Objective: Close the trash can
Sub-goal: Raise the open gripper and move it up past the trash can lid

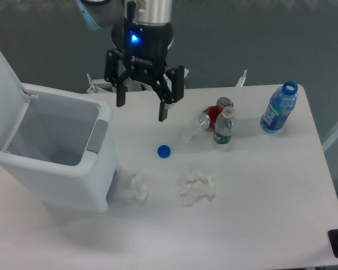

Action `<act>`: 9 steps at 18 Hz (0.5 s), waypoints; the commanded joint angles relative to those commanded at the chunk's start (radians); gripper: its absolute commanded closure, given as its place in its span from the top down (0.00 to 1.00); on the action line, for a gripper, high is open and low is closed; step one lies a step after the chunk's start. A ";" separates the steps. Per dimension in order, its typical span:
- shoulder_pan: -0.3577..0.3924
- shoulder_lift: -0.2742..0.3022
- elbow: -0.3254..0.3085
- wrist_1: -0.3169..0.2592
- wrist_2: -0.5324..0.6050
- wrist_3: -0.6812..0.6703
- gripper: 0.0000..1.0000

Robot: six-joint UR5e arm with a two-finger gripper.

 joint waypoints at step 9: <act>0.009 0.000 -0.005 0.003 0.009 -0.032 1.00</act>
